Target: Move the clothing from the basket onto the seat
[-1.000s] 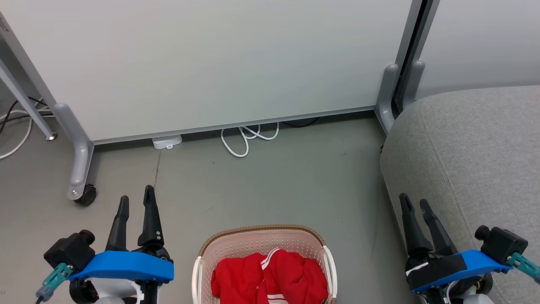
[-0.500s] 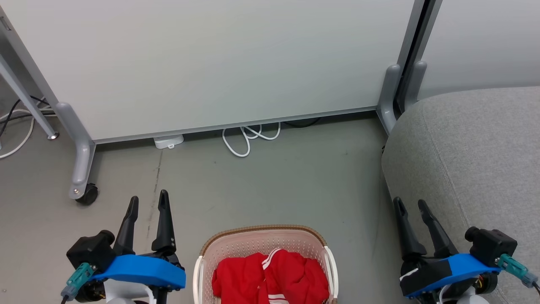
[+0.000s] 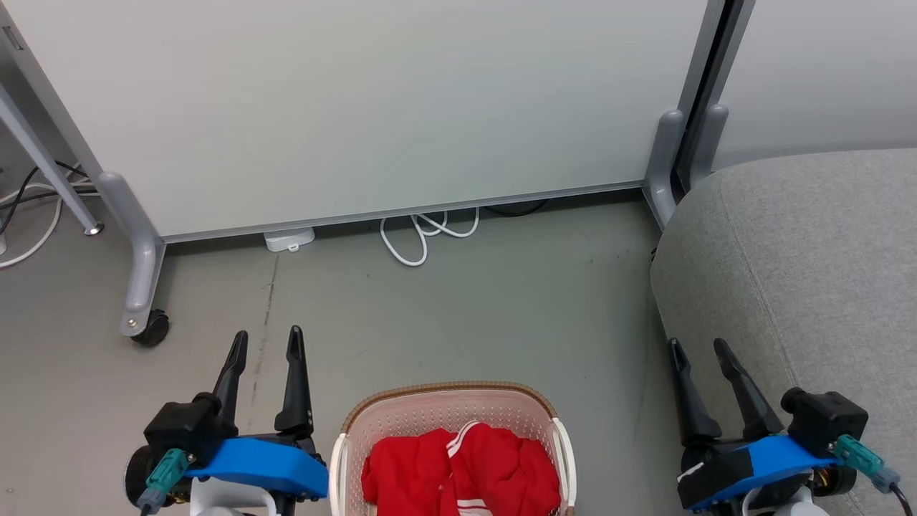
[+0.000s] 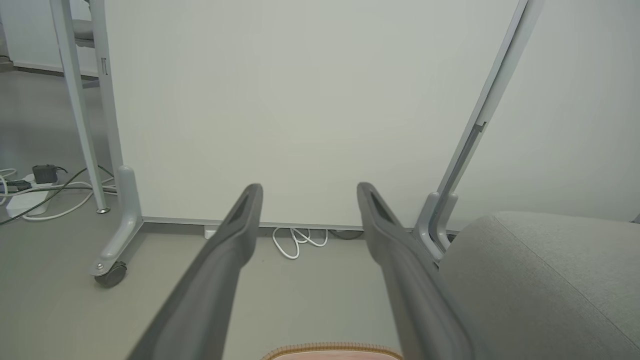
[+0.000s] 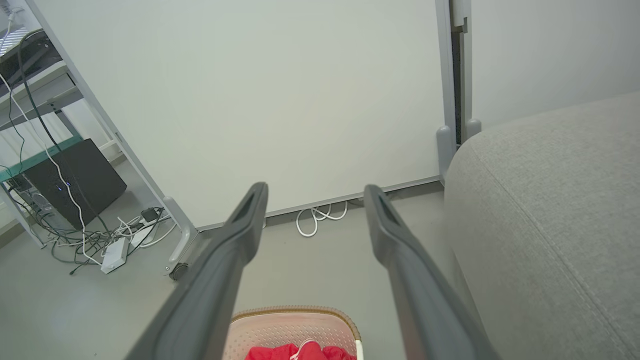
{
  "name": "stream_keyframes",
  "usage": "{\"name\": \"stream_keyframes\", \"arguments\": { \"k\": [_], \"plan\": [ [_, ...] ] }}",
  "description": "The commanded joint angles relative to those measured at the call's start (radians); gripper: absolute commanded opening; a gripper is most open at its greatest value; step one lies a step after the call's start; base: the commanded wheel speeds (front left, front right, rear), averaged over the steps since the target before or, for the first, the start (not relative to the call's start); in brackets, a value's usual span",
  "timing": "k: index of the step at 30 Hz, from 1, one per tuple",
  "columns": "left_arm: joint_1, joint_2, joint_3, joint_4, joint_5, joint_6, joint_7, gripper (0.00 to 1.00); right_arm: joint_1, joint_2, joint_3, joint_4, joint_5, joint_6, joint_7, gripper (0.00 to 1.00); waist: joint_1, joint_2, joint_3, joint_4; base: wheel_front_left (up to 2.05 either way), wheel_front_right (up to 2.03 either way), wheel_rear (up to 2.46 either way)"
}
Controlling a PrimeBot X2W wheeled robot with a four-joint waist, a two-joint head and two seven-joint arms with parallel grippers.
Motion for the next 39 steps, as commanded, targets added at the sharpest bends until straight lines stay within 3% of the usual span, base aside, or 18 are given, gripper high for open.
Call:
{"name": "stream_keyframes", "arguments": {
  "k": [1, 39],
  "plan": [
    [-0.003, 0.005, -0.004, 0.0, 0.033, 0.003, -0.012, 1.0, -0.004, -0.006, -0.003, 0.001, -0.034, 0.002, -0.012, 1.0, 0.0, -0.0001, 0.0, 0.001, 0.0, 0.0, 0.0],
    [-0.004, -0.006, -0.022, 0.084, 0.267, -0.015, -0.077, 1.0, 0.014, -0.007, -0.007, 0.047, -0.289, 0.002, -0.078, 1.0, 0.0, -0.0001, 0.005, 0.022, 0.0, 0.0, 0.0]
  ]
}}
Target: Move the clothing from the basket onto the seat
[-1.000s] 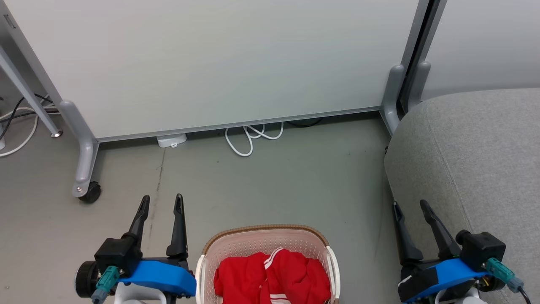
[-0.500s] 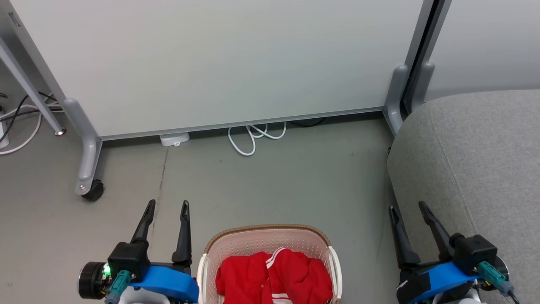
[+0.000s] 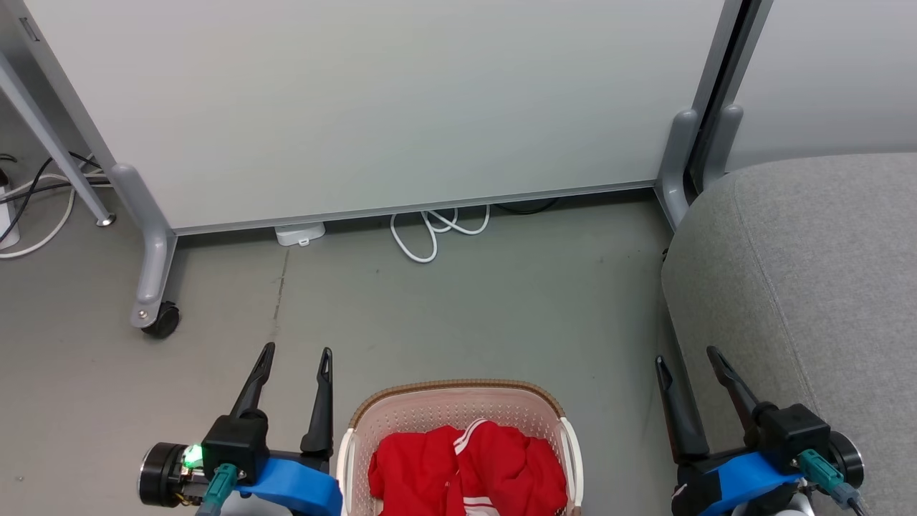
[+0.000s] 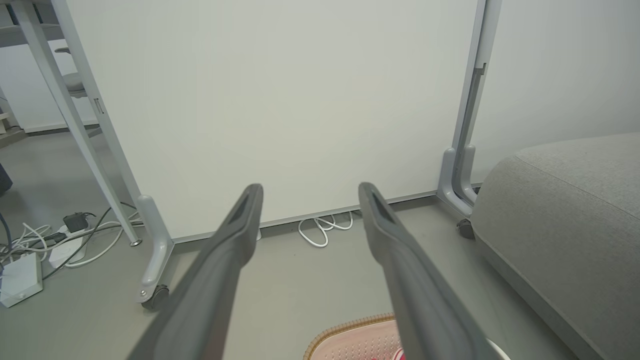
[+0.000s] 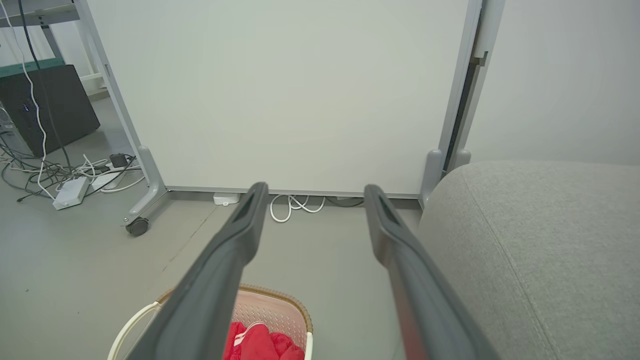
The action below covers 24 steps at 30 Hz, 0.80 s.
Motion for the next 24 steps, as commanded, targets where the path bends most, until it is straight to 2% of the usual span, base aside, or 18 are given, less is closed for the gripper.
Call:
{"name": "stream_keyframes", "arguments": {
  "k": [1, 15, 20, 24],
  "plan": [
    [-0.006, -0.001, -0.002, 0.004, 0.0, -0.001, -0.005, 1.0, 0.009, -0.006, -0.001, 0.002, -0.004, 0.0, -0.005, 1.0, 0.0, -0.0001, 0.0, 0.0, 0.0, 0.0, 0.0],
    [-0.021, -0.003, 0.0, 0.015, -0.01, -0.006, -0.005, 1.0, -0.001, -0.006, 0.0, 0.006, -0.004, 0.0, -0.005, 1.0, 0.0, -0.0001, 0.012, 0.003, 0.0, 0.0, 0.0],
    [-0.07, -0.001, -0.033, 0.046, 0.007, -0.017, -0.005, 1.0, -0.03, -0.006, 0.003, 0.0, -0.006, 0.0, -0.005, 1.0, 0.0, -0.0001, 0.045, -0.002, 0.0, 0.0, 0.0],
    [-0.137, 0.025, -0.082, 0.092, 0.02, -0.024, -0.005, 1.0, -0.055, -0.006, 0.002, -0.006, -0.007, 0.0, -0.005, 1.0, 0.0, -0.0001, 0.094, -0.012, 0.0, 0.0, 0.0]
  ]
}}
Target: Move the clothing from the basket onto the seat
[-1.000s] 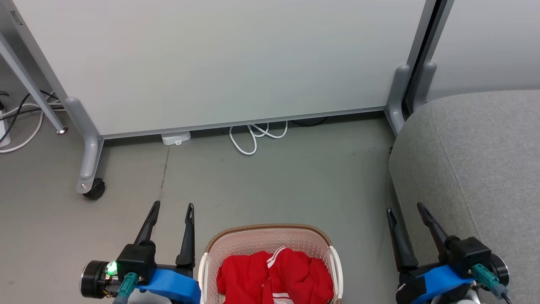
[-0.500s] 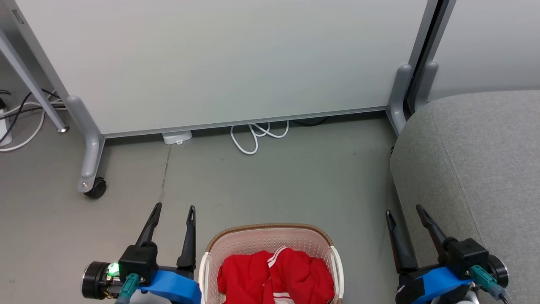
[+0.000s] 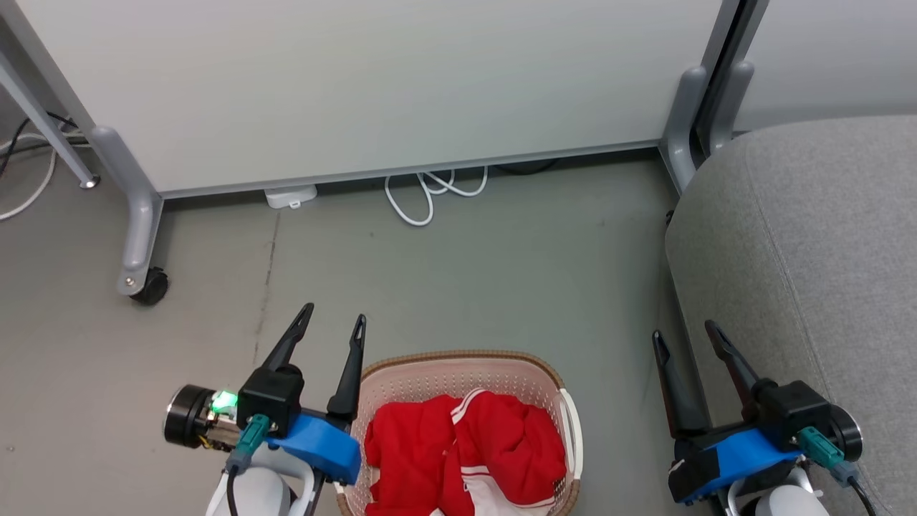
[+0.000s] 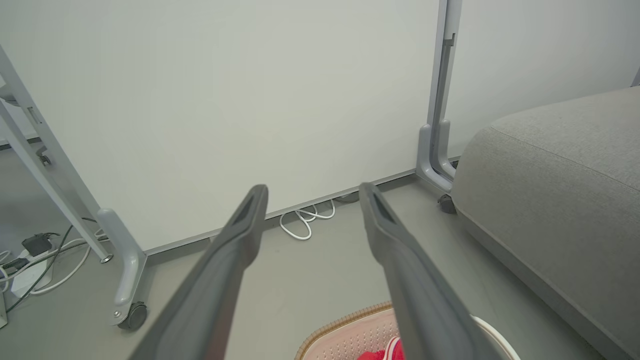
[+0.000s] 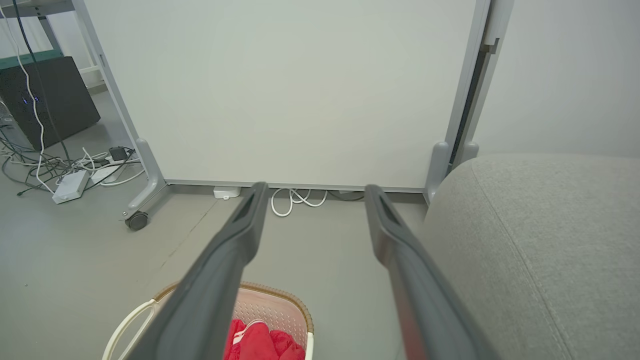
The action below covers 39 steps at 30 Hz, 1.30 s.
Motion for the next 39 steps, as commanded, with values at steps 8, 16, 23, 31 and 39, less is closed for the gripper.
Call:
{"name": "stream_keyframes", "arguments": {
  "k": [8, 16, 23, 31, 39],
  "plan": [
    [-0.172, 0.074, -0.127, 0.128, -0.014, -0.006, -0.004, 1.0, -0.081, -0.006, 0.003, -0.023, -0.004, 0.0, -0.005, 1.0, -0.0001, 0.0, 0.154, -0.049, 0.0, 0.0, 0.0],
    [-0.337, 0.153, -0.346, 0.291, -0.061, -0.007, -0.004, 1.0, -0.16, -0.005, -0.005, -0.052, -0.003, 0.0, -0.004, 1.0, -0.0001, 0.0, 0.305, -0.091, 0.0, 0.0, 0.0],
    [-0.465, 0.191, -0.547, 0.443, -0.092, -0.007, -0.004, 1.0, -0.224, -0.005, 0.002, -0.079, -0.013, 0.0, -0.004, 1.0, -0.0001, 0.0, 0.434, -0.112, 0.0, 0.0, 0.0],
    [-0.582, 0.199, -0.767, 0.587, -0.12, -0.007, -0.004, 1.0, -0.285, -0.005, 0.003, -0.106, -0.044, 0.0, -0.004, 1.0, -0.0001, 0.0, 0.564, -0.12, 0.0, 0.0, 0.0],
    [-0.685, 0.172, -1.015, 0.75, -0.124, -0.007, 0.002, 1.0, -0.321, -0.005, 0.01, -0.134, -0.06, 0.0, -0.004, 1.0, -0.0001, 0.0, 0.676, -0.133, 0.0, 0.0, 0.0]
  ]
}}
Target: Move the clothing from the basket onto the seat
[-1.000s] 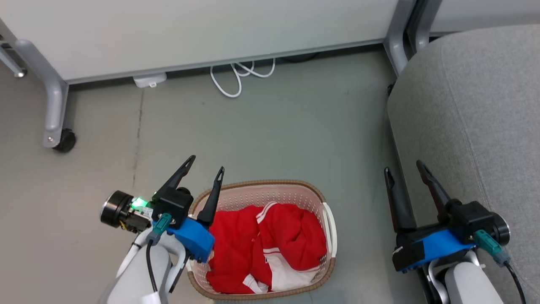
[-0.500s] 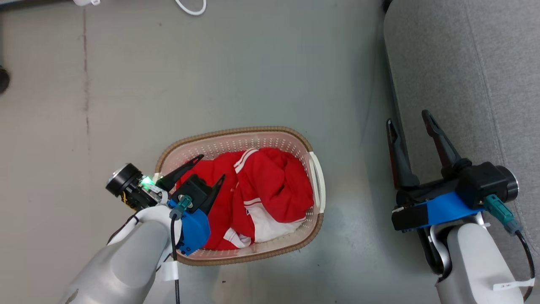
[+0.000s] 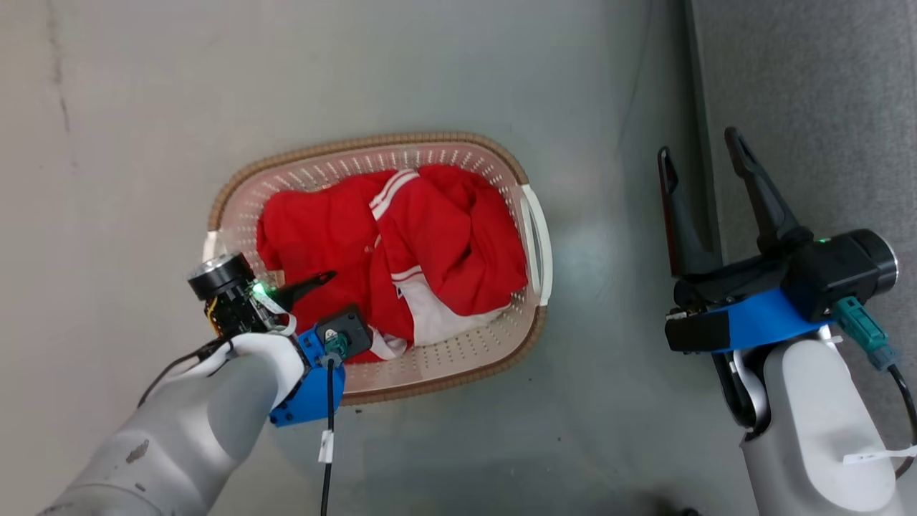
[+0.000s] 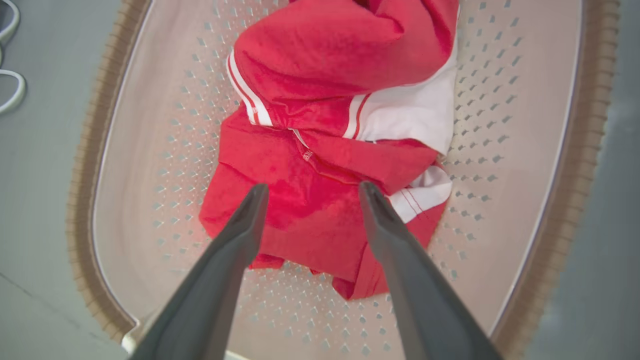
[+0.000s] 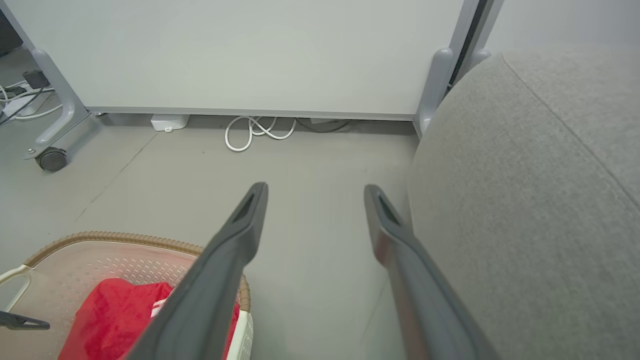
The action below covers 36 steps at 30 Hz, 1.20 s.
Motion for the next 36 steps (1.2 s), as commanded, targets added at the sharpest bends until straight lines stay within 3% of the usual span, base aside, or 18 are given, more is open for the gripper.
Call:
{"name": "stream_keyframes", "arguments": {
  "k": [1, 5, 24, 36],
  "plan": [
    [-0.044, -0.005, -0.035, 0.04, -0.006, -0.001, 0.01, 1.0, -0.026, -0.004, 0.003, -0.013, -0.006, 0.0, -0.004, 1.0, -0.0003, 0.0, 0.058, -0.013, 0.0, 0.0, 0.0],
    [-0.079, -0.023, -0.068, 0.082, 0.004, -0.001, 0.01, 1.0, -0.04, -0.004, 0.01, -0.028, -0.005, 0.0, -0.004, 1.0, -0.0003, 0.0, 0.108, -0.03, 0.0, 0.0, 0.0],
    [-0.194, 0.001, -0.083, 0.151, 0.099, -0.001, 0.104, 1.0, -0.056, -0.004, 0.011, -0.122, -0.001, 0.0, -0.004, 1.0, -0.0003, 0.0, 0.282, -0.09, 0.0, 0.0, 0.0],
    [-0.239, -0.01, -0.083, 0.161, 0.06, -0.001, 0.223, 1.0, -0.033, -0.004, -0.013, -0.143, -0.01, 0.0, -0.004, 1.0, -0.0003, 0.0, 0.33, -0.09, 0.0, 0.0, 0.0]
  ]
}}
